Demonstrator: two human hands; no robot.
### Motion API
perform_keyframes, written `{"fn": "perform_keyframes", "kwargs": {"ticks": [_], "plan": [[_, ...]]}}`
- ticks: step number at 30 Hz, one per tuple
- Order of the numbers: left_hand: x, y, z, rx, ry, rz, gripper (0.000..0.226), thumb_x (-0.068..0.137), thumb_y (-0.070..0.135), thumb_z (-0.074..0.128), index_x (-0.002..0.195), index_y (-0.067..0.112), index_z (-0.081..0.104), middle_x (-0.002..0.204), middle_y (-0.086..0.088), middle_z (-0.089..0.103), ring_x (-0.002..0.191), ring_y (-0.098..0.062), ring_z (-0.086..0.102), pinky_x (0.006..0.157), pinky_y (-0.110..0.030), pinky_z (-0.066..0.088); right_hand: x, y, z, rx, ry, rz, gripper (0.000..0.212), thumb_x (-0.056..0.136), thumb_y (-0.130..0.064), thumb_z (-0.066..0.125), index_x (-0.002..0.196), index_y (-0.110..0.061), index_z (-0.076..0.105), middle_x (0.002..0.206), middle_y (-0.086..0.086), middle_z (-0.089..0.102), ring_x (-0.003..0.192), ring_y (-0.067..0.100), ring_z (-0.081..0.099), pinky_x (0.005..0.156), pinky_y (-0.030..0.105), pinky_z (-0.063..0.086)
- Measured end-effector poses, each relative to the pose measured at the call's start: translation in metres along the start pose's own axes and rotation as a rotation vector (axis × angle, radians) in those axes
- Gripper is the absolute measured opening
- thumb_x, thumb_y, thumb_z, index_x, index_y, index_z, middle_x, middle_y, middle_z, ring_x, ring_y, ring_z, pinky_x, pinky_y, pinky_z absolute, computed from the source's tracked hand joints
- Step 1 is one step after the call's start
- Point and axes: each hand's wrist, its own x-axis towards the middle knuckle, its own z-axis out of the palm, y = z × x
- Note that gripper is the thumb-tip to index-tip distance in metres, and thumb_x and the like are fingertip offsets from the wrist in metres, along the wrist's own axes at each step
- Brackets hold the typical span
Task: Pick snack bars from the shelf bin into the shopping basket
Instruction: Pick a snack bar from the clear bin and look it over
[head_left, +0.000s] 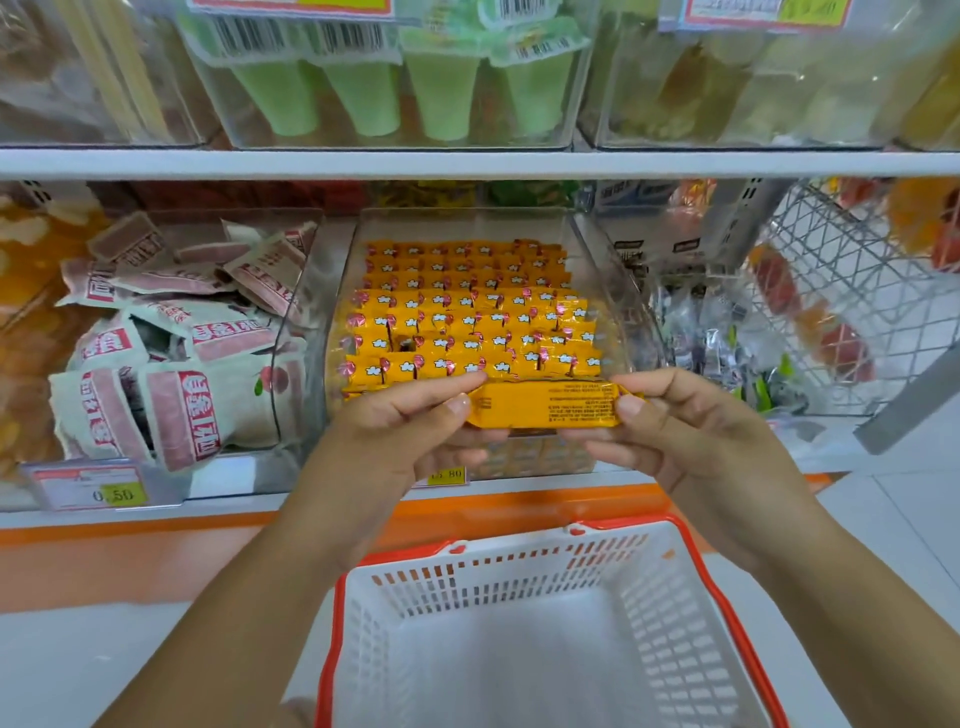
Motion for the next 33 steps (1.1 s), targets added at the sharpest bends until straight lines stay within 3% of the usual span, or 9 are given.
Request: {"fn": "perform_keyframes", "kwargs": {"ticks": [3, 8, 12, 15, 19, 23, 26, 29, 33], "plan": [[-0.002, 0.002, -0.004, 0.009, -0.024, 0.003, 0.038, 0.077, 0.019, 0.063, 0.114, 0.022, 0.068, 0.104, -0.007, 0.076, 0.098, -0.023, 0.073, 0.077, -0.023, 0.059, 0.002, 0.000, 0.001, 0.012, -0.029, 0.027, 0.045, 0.071, -0.018, 0.066, 0.109, 0.002, 0.056, 0.105, 0.020, 0.073, 0.096, 0.035, 0.072, 0.075, 0.027, 0.060], [-0.004, 0.003, -0.011, -0.020, -0.039, -0.017, 0.041, 0.077, 0.007, 0.063, 0.115, 0.023, 0.068, 0.104, -0.008, 0.076, 0.099, -0.023, 0.073, 0.076, -0.023, 0.058, 0.001, 0.003, -0.002, 0.040, -0.071, 0.047, 0.041, 0.082, 0.001, 0.054, 0.122, 0.002, 0.054, 0.112, 0.023, 0.070, 0.101, 0.036, 0.070, 0.082, 0.030, 0.059], [-0.004, 0.002, -0.005, 0.031, 0.094, 0.013, 0.020, 0.073, 0.021, 0.067, 0.089, 0.026, 0.078, 0.090, -0.007, 0.077, 0.086, -0.021, 0.075, 0.071, -0.024, 0.060, 0.002, 0.007, -0.002, -0.157, 0.053, -0.070, 0.032, 0.066, -0.036, 0.081, 0.088, -0.016, 0.070, 0.095, 0.014, 0.075, 0.090, 0.035, 0.073, 0.077, 0.031, 0.060], [-0.003, -0.001, 0.002, 0.044, 0.163, 0.016, 0.015, 0.084, 0.020, 0.066, 0.071, 0.020, 0.073, 0.084, 0.001, 0.075, 0.083, -0.018, 0.074, 0.084, -0.031, 0.056, 0.000, 0.009, -0.001, -0.233, 0.100, -0.140, 0.041, 0.055, -0.060, 0.084, 0.069, -0.025, 0.065, 0.076, -0.001, 0.071, 0.084, 0.026, 0.073, 0.086, 0.039, 0.058], [-0.005, 0.000, 0.014, 0.052, 0.244, 0.057, 0.013, 0.096, 0.012, 0.057, 0.083, 0.012, 0.055, 0.085, -0.012, 0.068, 0.077, -0.024, 0.075, 0.083, -0.038, 0.058, -0.001, 0.010, 0.007, -0.154, 0.102, -0.189, 0.023, 0.069, -0.036, 0.073, 0.078, -0.019, 0.061, 0.065, -0.001, 0.066, 0.078, 0.035, 0.074, 0.080, 0.043, 0.060], [-0.008, 0.002, 0.018, 0.143, 0.274, 0.161, 0.012, 0.094, 0.016, 0.060, 0.098, 0.026, 0.057, 0.092, 0.001, 0.075, 0.066, -0.026, 0.074, 0.066, -0.030, 0.061, -0.003, 0.006, 0.014, -0.142, 0.127, -0.224, 0.021, 0.080, -0.014, 0.061, 0.096, -0.011, 0.048, 0.081, 0.008, 0.073, 0.073, 0.039, 0.073, 0.062, 0.035, 0.061], [-0.009, 0.002, 0.019, 0.126, 0.255, 0.184, 0.009, 0.092, 0.014, 0.061, 0.095, 0.020, 0.067, 0.087, 0.001, 0.075, 0.072, -0.023, 0.074, 0.065, -0.026, 0.060, -0.002, 0.009, 0.010, -0.197, 0.153, -0.248, 0.015, 0.082, -0.021, 0.062, 0.094, -0.012, 0.058, 0.079, 0.008, 0.071, 0.075, 0.037, 0.073, 0.068, 0.037, 0.061], [-0.008, 0.002, 0.019, 0.070, 0.208, 0.154, 0.018, 0.078, 0.023, 0.068, 0.096, 0.019, 0.072, 0.086, -0.002, 0.076, 0.078, -0.021, 0.075, 0.066, -0.022, 0.059, -0.002, 0.011, 0.006, -0.175, 0.106, -0.222, 0.037, 0.074, -0.043, 0.073, 0.098, -0.016, 0.065, 0.091, 0.009, 0.074, 0.086, 0.035, 0.073, 0.081, 0.042, 0.059], [-0.005, 0.002, 0.014, 0.060, 0.185, 0.134, 0.033, 0.062, 0.021, 0.073, 0.095, 0.019, 0.072, 0.088, 0.000, 0.076, 0.076, -0.023, 0.075, 0.065, -0.021, 0.057, -0.002, 0.006, 0.006, -0.141, 0.040, -0.201, 0.044, 0.065, -0.024, 0.075, 0.102, -0.009, 0.058, 0.097, 0.009, 0.075, 0.085, 0.030, 0.074, 0.076, 0.032, 0.060]]}}
